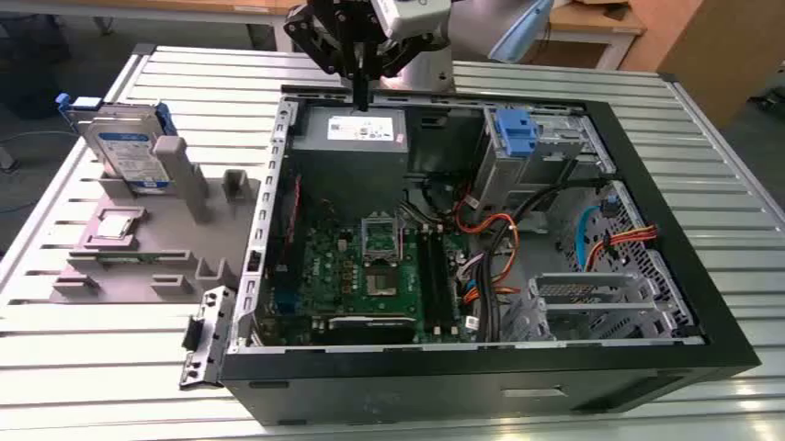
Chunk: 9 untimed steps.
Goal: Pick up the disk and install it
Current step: 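Reach for the disk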
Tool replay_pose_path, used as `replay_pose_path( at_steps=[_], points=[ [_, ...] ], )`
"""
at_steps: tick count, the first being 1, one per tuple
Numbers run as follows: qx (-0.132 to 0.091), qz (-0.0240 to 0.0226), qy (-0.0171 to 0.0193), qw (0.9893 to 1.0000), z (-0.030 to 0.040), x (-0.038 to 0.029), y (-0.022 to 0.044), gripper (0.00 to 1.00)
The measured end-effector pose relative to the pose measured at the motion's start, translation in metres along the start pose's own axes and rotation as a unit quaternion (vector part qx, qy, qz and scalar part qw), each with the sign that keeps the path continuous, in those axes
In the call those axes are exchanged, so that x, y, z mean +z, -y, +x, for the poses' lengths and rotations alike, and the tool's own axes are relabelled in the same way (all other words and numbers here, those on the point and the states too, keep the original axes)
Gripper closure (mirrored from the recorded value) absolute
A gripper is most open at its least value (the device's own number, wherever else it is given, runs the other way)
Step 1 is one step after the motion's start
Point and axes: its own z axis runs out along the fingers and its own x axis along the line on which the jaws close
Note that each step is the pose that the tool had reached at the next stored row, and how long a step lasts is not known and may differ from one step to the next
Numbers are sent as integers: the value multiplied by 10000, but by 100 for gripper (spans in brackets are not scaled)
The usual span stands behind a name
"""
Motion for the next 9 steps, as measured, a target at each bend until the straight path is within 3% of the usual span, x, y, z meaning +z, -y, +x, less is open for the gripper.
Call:
replay_pose_path(
  at_steps=[7, 9],
  points=[
    [0, 0, 0, 10000, 0, 0, 0, 90],
    [1, 2, -29, 10000, 86, 10, 7, 90]
  ],
)
